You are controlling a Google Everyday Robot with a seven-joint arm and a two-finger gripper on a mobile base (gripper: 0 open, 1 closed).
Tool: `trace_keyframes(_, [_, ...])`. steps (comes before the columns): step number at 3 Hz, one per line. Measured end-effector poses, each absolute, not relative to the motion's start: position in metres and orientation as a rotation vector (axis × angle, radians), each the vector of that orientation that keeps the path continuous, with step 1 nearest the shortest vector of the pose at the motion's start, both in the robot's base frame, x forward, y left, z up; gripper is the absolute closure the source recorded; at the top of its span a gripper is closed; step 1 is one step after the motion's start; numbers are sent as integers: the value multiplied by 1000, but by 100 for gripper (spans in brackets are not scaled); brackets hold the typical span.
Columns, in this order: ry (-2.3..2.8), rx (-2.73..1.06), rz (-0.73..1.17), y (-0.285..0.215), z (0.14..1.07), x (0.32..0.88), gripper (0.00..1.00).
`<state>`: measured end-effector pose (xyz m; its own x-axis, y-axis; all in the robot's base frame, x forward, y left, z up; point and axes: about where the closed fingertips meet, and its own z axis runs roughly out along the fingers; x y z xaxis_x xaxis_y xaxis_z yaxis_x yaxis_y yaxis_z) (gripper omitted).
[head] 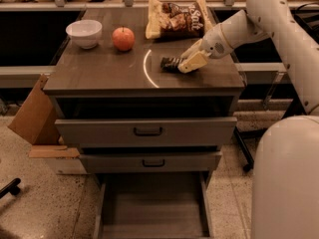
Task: Place rxbar chocolate into bottom drawer
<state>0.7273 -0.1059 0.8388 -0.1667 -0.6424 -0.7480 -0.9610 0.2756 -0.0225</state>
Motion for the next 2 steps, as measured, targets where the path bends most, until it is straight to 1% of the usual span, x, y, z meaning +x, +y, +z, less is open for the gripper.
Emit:
trace_keyframes(1, [1812, -1481, 619, -97, 863, 703, 100])
trace_keyframes(2, [1717, -1532, 627, -89, 885, 673, 100])
